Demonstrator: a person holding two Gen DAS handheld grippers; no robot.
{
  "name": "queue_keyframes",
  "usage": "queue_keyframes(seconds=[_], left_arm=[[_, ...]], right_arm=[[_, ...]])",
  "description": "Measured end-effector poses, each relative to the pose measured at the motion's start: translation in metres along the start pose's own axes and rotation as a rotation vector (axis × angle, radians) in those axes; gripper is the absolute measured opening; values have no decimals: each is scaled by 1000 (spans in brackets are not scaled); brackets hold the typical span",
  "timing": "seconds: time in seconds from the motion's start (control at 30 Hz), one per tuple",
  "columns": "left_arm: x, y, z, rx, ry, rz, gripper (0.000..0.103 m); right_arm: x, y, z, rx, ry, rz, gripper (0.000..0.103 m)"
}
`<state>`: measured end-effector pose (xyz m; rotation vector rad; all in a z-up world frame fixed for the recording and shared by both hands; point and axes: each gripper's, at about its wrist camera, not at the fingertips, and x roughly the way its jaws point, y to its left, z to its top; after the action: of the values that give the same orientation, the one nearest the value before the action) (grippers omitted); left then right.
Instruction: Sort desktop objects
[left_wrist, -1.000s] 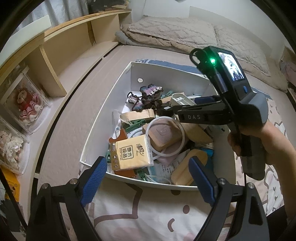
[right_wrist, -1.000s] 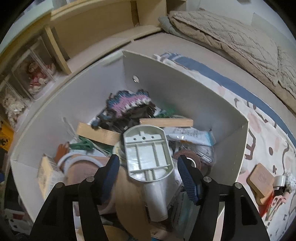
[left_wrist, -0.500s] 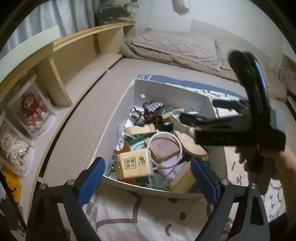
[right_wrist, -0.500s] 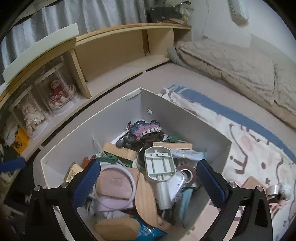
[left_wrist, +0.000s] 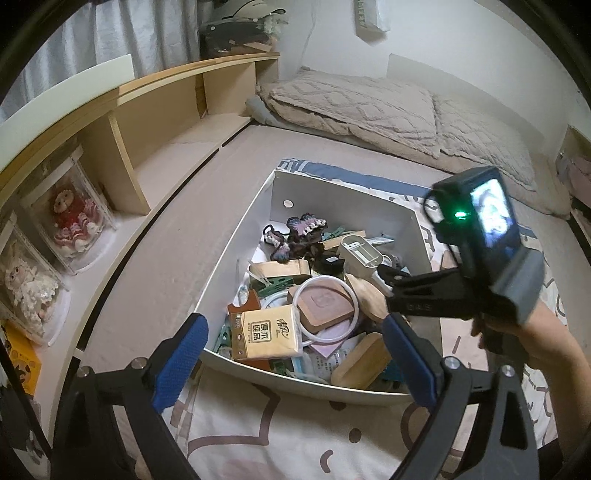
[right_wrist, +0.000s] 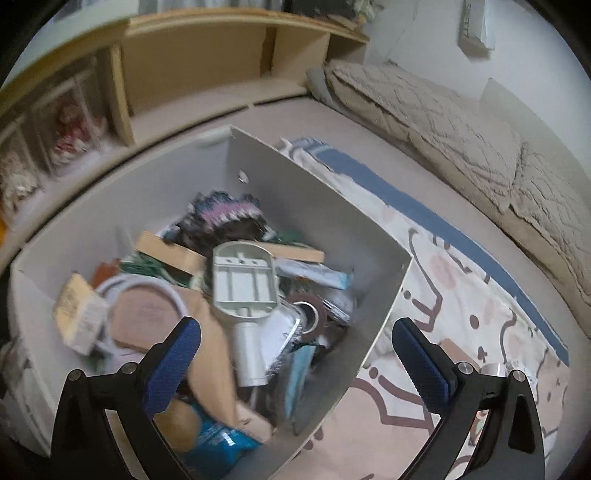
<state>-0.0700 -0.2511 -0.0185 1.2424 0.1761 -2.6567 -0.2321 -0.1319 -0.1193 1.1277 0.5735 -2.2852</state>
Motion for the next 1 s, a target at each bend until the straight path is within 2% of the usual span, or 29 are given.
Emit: queue_keyframes(seconds=[0.1,0.3,0.5,0.77,0.9,1.0], left_arm=[[3,-1,1,6,4,-2,96],[12,1,2,8,23,1,96],[15,1,3,6,28,-3,96],[2,0,9,2,-17,-8,96],[-10,1,10,-12,-49,-4,96],[-22,3,9,-30,-82,3,96]], right_arm=[[13,-3,3,34,20,11,103],[27,2,4,1,52,-35,103],[23,-5,6,30,38,11,103],[-37,-2,12,48,-86,137,103],[-79,4,9,7,-166,139,103],[-105,5,0,-17,-189,142,103]])
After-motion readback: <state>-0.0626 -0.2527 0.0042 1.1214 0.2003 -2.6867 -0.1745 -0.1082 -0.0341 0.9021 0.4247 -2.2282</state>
